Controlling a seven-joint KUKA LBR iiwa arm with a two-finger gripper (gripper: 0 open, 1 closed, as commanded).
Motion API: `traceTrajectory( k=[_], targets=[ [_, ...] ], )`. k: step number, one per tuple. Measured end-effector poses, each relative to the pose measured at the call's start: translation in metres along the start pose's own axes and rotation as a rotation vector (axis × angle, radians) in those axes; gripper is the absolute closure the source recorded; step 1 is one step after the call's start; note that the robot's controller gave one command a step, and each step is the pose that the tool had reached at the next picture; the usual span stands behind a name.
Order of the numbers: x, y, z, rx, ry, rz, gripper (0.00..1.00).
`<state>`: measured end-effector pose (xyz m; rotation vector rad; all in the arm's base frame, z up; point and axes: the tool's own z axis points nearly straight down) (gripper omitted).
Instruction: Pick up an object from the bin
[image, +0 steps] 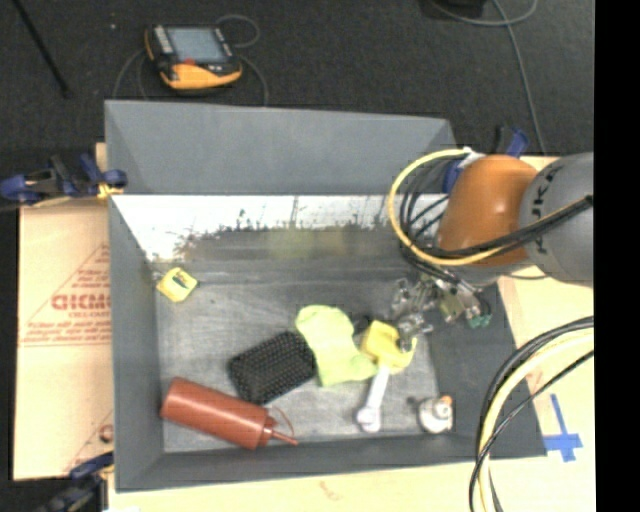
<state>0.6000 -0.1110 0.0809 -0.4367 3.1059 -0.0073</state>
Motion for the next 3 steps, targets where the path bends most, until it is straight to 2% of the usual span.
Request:
traceTrajectory(
  k=[1, 2, 3],
  targets=[
    [0.007, 0.003, -0.026, -0.002, -0.002, -0.009, 1.00],
    [-0.002, -0.001, -0.082, -0.004, 0.004, -0.017, 1.00],
    [0.018, 0.010, -0.169, -0.003, -0.001, -0.068, 0.00]
  ],
)
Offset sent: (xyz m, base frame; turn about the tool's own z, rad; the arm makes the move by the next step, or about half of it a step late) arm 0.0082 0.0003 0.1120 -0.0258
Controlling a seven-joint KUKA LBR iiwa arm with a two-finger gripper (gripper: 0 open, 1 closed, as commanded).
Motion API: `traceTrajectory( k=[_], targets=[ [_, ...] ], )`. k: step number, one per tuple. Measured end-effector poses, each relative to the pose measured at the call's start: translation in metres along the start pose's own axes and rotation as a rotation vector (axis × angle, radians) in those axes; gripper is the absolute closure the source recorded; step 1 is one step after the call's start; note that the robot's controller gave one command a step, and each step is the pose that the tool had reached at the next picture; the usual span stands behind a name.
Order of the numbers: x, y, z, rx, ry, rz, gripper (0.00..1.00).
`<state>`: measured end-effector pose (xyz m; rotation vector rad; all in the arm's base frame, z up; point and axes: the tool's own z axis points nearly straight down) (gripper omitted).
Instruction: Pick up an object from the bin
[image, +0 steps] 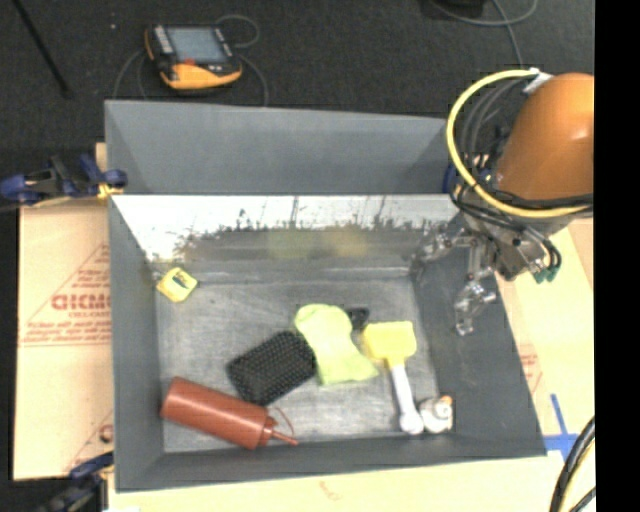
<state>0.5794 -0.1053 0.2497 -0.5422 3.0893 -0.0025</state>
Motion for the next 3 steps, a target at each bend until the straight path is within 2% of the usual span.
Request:
traceTrajectory(
  k=[1, 2, 3],
  targets=[
    [0.000, 0.000, 0.000, -0.001, 0.000, 0.001, 0.00],
    [-0.006, 0.010, 0.029, 0.004, -0.004, -0.078, 0.00],
    [-0.010, 0.020, 0.089, 0.001, -0.004, -0.101, 0.00]
  ],
)
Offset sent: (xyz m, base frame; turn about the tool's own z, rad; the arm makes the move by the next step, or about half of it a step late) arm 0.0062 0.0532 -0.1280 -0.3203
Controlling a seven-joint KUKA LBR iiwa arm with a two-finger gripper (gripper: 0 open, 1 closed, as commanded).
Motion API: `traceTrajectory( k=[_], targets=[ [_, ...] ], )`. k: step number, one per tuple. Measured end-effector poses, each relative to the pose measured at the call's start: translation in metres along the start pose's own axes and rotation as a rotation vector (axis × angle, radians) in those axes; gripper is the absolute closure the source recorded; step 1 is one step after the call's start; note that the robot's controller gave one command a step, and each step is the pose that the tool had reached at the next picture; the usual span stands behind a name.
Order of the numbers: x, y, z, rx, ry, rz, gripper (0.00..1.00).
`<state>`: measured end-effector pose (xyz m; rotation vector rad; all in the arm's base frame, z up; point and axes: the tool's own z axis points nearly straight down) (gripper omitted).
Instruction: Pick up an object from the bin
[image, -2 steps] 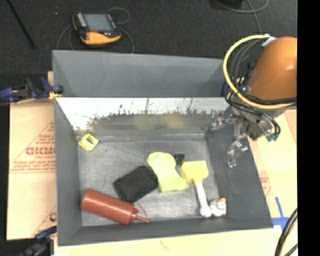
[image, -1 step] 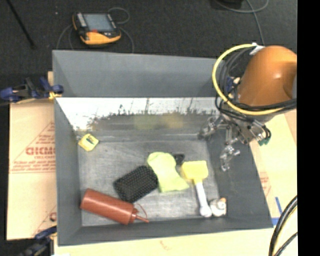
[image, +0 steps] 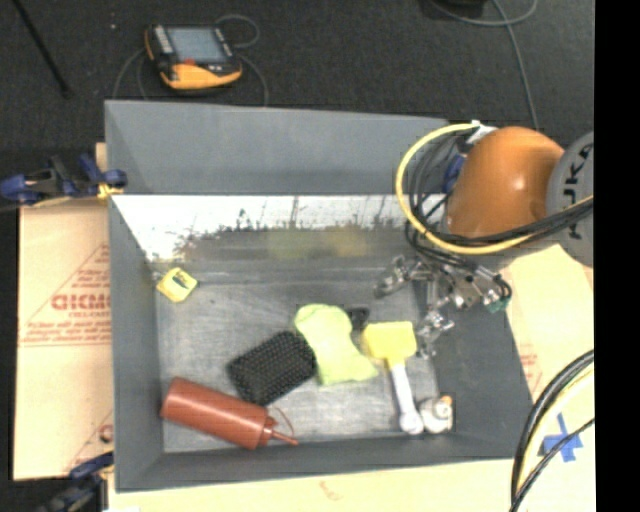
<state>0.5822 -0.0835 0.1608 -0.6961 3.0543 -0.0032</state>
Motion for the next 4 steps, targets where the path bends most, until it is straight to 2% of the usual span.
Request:
traceTrajectory(
  k=[1, 2, 3, 4],
  targets=[
    [-0.045, -0.019, 0.080, 0.003, 0.006, -0.192, 1.00],
    [-0.045, -0.019, 0.080, 0.003, 0.006, -0.191, 1.00],
    [-0.045, -0.033, -0.064, 0.000, 0.001, -0.184, 1.00],
    [-0.045, -0.032, -0.062, -0.004, 0.002, -0.183, 0.00]
  ],
)
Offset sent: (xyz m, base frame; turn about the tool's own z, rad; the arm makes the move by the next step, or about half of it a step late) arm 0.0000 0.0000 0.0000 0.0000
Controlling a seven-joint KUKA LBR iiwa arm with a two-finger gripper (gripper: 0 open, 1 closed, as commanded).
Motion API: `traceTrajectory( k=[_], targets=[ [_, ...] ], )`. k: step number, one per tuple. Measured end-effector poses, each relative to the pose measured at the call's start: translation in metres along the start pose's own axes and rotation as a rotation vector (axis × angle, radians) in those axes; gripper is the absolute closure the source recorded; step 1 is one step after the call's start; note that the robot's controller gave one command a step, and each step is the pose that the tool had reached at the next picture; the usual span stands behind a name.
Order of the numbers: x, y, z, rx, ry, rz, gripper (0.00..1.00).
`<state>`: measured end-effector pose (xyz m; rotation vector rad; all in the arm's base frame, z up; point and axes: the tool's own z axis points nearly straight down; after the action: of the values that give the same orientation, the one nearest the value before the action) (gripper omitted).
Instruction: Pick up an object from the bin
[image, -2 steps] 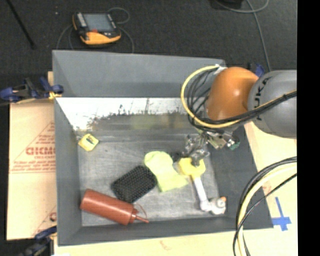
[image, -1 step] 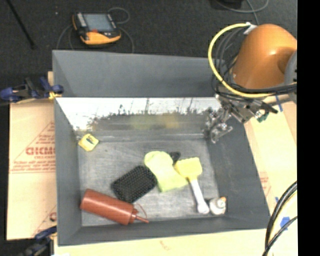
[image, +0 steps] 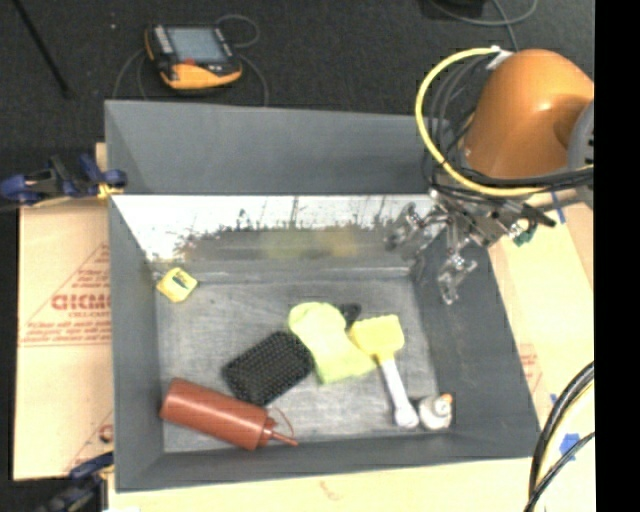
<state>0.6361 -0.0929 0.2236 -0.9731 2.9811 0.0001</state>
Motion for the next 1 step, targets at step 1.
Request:
traceTrajectory(
  k=[1],
  targets=[
    [-0.0001, 0.0001, 0.0000, 0.000, 0.000, 0.001, 0.00]
  ],
)
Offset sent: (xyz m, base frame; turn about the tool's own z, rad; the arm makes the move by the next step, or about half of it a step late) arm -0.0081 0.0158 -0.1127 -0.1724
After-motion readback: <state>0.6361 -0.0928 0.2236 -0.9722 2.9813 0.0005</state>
